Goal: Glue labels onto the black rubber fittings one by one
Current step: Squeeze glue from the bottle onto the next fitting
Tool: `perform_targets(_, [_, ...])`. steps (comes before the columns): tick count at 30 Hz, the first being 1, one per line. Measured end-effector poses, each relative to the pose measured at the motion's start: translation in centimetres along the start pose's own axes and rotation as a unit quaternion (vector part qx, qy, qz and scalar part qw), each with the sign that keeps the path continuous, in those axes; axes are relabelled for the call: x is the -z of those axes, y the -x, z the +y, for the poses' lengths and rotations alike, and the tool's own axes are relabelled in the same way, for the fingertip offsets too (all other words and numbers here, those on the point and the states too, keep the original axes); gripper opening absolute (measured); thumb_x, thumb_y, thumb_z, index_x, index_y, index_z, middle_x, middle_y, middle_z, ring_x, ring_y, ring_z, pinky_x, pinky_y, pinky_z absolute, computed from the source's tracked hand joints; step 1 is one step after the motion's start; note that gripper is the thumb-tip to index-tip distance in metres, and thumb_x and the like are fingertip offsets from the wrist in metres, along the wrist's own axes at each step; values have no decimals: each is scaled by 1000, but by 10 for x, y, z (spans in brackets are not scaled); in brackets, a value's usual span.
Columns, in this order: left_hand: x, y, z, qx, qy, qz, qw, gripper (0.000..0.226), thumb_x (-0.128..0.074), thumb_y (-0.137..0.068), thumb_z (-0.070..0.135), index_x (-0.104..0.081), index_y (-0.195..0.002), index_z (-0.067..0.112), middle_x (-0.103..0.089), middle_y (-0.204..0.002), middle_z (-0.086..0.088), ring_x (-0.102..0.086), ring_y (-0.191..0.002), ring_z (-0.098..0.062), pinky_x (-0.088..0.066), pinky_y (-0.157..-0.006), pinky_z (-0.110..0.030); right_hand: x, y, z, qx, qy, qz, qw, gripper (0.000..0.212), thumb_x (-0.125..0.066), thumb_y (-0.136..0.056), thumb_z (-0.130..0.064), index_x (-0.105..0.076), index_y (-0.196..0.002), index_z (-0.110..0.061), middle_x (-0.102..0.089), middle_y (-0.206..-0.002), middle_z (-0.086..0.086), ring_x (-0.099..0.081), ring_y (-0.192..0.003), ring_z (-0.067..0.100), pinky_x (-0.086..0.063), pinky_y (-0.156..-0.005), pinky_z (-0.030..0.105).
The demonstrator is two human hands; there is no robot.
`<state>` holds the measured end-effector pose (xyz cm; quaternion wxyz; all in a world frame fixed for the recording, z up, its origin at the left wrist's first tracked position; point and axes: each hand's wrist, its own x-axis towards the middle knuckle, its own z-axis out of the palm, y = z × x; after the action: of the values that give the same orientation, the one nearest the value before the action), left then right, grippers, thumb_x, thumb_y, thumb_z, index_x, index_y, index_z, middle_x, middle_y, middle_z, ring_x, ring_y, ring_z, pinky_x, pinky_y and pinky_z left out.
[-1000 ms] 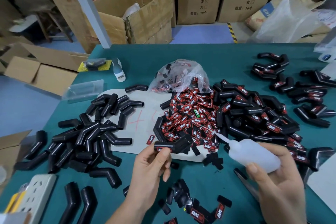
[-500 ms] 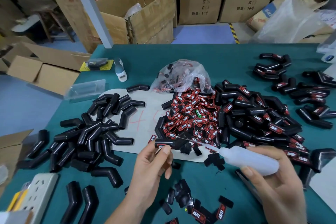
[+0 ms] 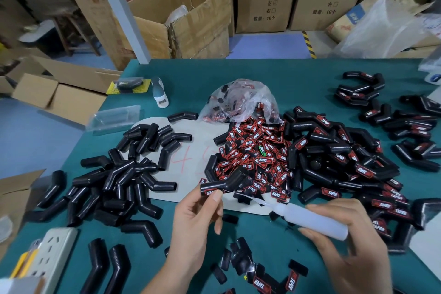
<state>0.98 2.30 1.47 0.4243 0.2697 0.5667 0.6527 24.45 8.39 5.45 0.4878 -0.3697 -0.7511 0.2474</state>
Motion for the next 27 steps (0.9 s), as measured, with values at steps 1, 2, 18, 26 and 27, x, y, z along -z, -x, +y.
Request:
perform_targets(1, [0, 0, 0, -6, -3, 3, 1000, 29, -77, -86, 44, -74, -85, 15, -52, -66, -5, -42, -49, -18, -40, -45, -22, 0, 1, 0, 4, 3, -2, 1000, 32, -72, -83, -32, -62, -113, -30, -69, -102, -2, -61, -94, 20, -48, -80, 35])
perform_targets(2, [0, 0, 0, -13, -7, 4, 1000, 27, -76, -86, 43, -75, -86, 16, -52, -66, -5, -43, -49, -18, -40, -45, -22, 0, 1, -1, 6, 4, -4, 1000, 32, -72, -83, -32, -62, -113, -31, -68, -103, -3, -61, -95, 20, -48, -80, 34])
perform_targets(18, [-4, 3, 6, -68, -40, 10, 997, 18, -73, -88, 35, -76, -87, 17, -50, -72, -8, -47, -55, -19, -44, -45, -24, -1, -1, -3, 4, 15, -6, 1000, 31, -71, -83, -32, -62, -113, -35, -65, -109, -20, -61, -98, 14, -48, -82, 31])
perform_targets(26, [-7, 4, 10, -78, -53, 14, 995, 16, -67, -92, 15, -77, -82, 22, -50, -74, -7, -48, -54, -21, -44, -44, -24, -1, -1, -3, 11, 20, 1, 1000, 30, -70, -83, -31, -62, -112, -34, -64, -113, -22, -60, -98, 13, -47, -82, 33])
perform_targets(27, [-8, 5, 11, -78, -55, 16, 995, 16, -67, -91, 15, -77, -82, 23, -51, -74, -6, -48, -55, -21, -44, -44, -24, -2, -1, -3, 12, 20, 1, 1000, 29, -70, -84, -31, -62, -111, -34, -64, -114, -23, -59, -98, 12, -47, -82, 33])
